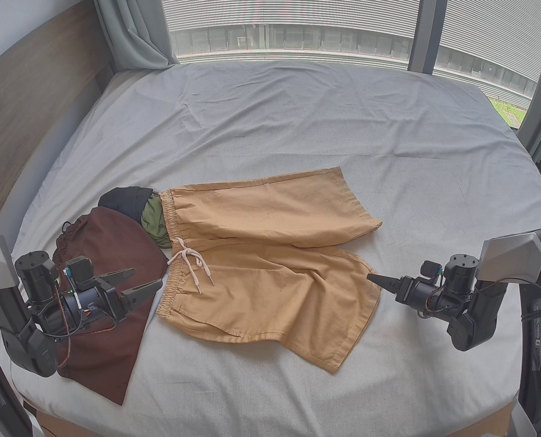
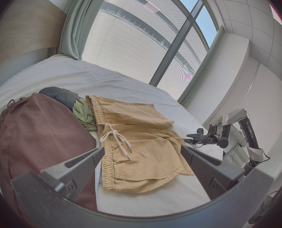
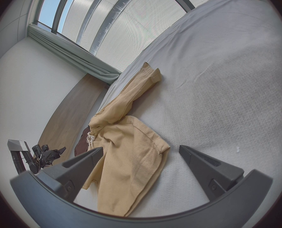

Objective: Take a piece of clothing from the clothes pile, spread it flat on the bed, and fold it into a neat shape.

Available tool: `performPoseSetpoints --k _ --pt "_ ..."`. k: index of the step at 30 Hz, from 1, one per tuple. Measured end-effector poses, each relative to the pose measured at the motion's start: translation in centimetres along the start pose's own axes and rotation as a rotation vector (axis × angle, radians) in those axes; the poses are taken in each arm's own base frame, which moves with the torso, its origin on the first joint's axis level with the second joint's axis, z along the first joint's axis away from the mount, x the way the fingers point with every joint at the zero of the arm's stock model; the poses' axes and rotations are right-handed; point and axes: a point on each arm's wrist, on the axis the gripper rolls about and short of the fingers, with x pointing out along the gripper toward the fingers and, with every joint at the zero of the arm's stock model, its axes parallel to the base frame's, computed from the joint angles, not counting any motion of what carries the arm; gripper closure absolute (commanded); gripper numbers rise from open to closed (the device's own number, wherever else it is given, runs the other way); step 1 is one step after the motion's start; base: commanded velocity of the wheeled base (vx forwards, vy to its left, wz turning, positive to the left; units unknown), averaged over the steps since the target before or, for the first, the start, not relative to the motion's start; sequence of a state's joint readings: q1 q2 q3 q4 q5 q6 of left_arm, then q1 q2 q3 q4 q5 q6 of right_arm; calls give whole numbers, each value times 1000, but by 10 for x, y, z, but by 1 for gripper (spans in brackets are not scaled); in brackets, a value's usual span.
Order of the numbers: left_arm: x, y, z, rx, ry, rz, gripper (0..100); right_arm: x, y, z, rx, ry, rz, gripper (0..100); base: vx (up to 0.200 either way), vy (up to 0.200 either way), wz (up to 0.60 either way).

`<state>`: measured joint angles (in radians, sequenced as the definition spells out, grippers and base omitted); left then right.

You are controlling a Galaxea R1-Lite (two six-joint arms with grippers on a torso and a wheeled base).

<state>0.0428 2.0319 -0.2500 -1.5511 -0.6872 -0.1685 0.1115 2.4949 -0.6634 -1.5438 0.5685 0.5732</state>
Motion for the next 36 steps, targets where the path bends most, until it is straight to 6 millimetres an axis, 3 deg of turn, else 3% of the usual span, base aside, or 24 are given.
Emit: performPoseSetpoints --k 5,6,19,36 --pt "-1 -1 1 3 -4 -1 0 3 1 -4 0 11 7 0 0 0 0" --pt "-1 -1 1 3 -4 -1 0 4 1 -4 0 12 7 100 0 0 0" --pt "-1 -1 2 5 -6 -2 0 9 -6 -3 -9 -1 3 100 0 0 0" --pt "-1 -1 2 5 -7 -1 0 26 -11 32 -96 -166 -12 100 0 0 0"
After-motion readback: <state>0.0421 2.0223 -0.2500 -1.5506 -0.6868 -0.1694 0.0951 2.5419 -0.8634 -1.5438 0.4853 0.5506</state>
